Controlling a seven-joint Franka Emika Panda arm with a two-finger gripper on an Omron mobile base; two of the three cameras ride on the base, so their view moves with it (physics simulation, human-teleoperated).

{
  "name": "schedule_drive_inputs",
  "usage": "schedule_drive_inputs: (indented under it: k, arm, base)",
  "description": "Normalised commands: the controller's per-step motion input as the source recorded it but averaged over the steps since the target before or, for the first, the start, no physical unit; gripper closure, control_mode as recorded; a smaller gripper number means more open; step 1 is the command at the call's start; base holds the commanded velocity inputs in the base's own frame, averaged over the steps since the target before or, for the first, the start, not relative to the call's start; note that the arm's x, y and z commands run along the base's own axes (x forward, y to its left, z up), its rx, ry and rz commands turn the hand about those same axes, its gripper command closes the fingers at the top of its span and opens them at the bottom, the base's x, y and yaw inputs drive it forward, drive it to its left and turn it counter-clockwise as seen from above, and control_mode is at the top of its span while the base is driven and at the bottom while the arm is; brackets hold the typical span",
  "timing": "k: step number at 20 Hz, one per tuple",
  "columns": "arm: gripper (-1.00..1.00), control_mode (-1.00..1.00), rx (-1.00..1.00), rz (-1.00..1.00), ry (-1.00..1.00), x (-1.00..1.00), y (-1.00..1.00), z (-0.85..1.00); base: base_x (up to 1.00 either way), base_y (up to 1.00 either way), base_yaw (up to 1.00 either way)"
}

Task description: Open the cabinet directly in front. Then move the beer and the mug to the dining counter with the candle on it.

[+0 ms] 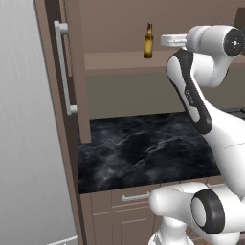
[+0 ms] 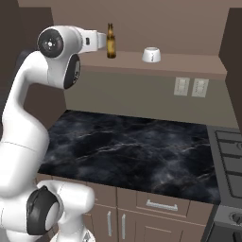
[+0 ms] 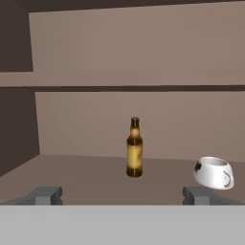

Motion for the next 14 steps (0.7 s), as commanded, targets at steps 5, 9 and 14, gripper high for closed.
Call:
schedule_drive_inputs:
  k: [5, 9, 14]
  arm:
    - [-1.00, -1.00, 0.00, 0.00, 0.00, 0.20, 0.00, -0.09]
    - [-1.00, -1.00, 0.00, 0.00, 0.00, 0.19, 0.00, -0.08]
    - [-1.00, -1.00, 0.00, 0.00, 0.00, 0.24, -0.01, -0.03]
  base:
    - [0.00, 0.00, 0.00]
    - [0.00, 0.00, 0.00]
    - [0.00, 0.00, 0.00]
